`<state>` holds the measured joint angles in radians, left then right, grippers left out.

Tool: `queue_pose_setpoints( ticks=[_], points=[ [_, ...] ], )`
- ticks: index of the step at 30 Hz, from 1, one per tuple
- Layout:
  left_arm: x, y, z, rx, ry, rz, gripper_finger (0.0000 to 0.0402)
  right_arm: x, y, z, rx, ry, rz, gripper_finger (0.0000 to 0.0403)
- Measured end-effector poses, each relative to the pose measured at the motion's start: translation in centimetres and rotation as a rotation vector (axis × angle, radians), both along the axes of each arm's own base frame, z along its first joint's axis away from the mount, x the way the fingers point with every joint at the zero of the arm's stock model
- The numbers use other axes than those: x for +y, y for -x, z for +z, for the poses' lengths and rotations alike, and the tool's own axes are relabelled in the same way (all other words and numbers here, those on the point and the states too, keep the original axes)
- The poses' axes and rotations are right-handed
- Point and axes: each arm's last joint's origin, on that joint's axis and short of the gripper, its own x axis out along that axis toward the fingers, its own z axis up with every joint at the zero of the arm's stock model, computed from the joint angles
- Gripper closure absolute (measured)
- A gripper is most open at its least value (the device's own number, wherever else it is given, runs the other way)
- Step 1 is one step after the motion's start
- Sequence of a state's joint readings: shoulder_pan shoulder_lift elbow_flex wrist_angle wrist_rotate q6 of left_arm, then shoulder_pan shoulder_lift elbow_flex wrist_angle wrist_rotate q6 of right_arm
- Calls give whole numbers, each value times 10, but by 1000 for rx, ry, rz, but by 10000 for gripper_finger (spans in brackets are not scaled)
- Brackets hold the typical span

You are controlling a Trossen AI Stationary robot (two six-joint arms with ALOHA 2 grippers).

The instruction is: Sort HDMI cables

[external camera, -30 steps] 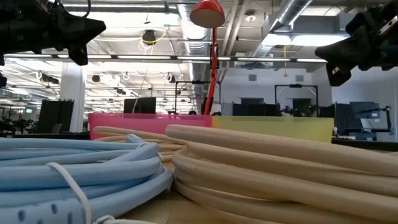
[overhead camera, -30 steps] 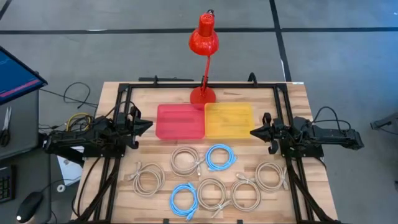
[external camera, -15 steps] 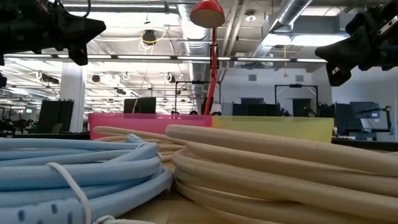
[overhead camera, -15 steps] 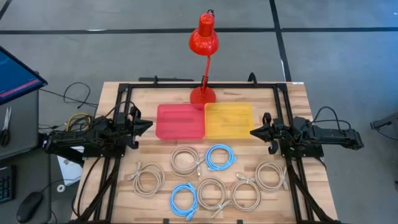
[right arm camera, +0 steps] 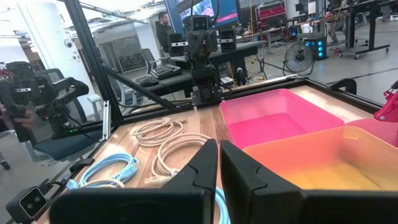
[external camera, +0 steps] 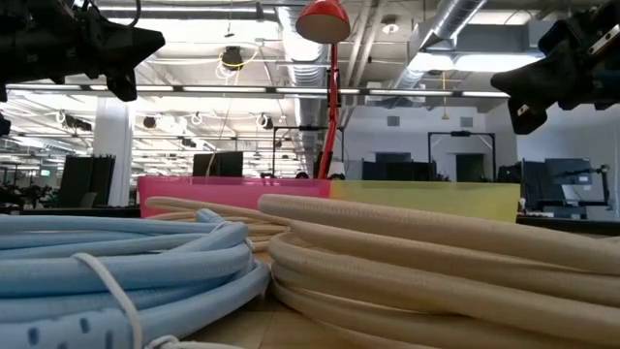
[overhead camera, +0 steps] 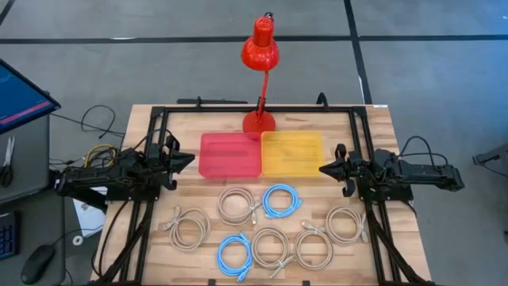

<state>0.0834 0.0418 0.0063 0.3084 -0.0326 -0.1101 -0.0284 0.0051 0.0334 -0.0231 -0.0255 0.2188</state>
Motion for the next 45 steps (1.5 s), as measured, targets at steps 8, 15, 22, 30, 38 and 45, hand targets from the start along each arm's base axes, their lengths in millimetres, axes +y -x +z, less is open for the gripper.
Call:
queue_pose_setpoints(
  ticks=[8,15,22,30,38,45],
  points=[
    [0,0,0,0,0,0,369,0,0,0,0,0,0,391],
    [0,0,0,0,0,0,369,0,0,0,0,0,0,391],
    [0,0,1,-13,25,-8,369,0,0,0,-1,-58,0,391],
    [1,1,2,-53,196,-4,378,-2,3,17,-84,-287,-22,393],
    [2,-5,43,-47,193,18,395,-4,15,67,-115,-299,-90,400],
    [6,-44,70,134,202,44,394,-5,0,95,24,-303,-152,402]
  ],
)
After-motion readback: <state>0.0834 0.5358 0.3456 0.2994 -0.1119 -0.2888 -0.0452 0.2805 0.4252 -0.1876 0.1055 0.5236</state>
